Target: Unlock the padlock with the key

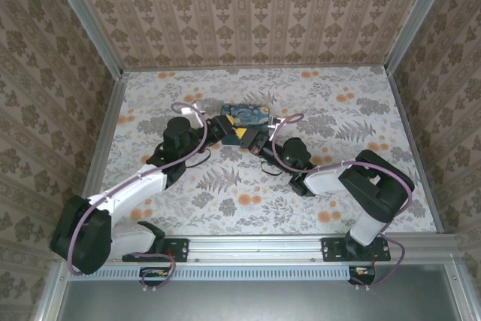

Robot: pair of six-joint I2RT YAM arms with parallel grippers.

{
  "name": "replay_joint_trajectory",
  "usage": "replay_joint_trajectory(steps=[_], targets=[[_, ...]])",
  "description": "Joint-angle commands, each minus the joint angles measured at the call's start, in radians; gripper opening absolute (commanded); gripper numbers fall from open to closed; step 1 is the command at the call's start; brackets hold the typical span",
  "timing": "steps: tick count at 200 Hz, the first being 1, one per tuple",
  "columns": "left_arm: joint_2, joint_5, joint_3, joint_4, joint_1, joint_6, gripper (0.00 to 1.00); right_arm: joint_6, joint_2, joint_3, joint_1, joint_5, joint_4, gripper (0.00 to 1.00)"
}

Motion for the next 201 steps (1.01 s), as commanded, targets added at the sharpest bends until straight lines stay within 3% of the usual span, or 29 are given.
replay_joint_trajectory(steps=[1,41,79,122,148,201], targets=[[-0.064,-0.022,0.021,-0.072,0.044,0.011,0.54,0.014,-0.040,-0.034,-0.028,0.050,0.020,0.00],[-0.150,-0.006,0.021,-0.252,0.098,0.092,0.80,0.047,-0.054,-0.050,-0.100,-0.022,-0.011,0.00],[-0.137,0.040,0.013,-0.360,0.097,0.233,0.91,0.018,-0.066,0.048,-0.200,-0.153,-0.248,0.00],[-0.044,0.001,0.031,-0.448,-0.007,0.457,0.95,-0.059,-0.008,0.225,-0.266,-0.252,-0.504,0.00],[0.054,-0.034,0.039,-0.447,-0.071,0.531,0.96,-0.044,0.078,0.313,-0.286,-0.304,-0.532,0.00],[0.251,-0.049,0.039,-0.298,-0.095,0.589,0.96,-0.003,0.219,0.437,-0.293,-0.363,-0.546,0.00]])
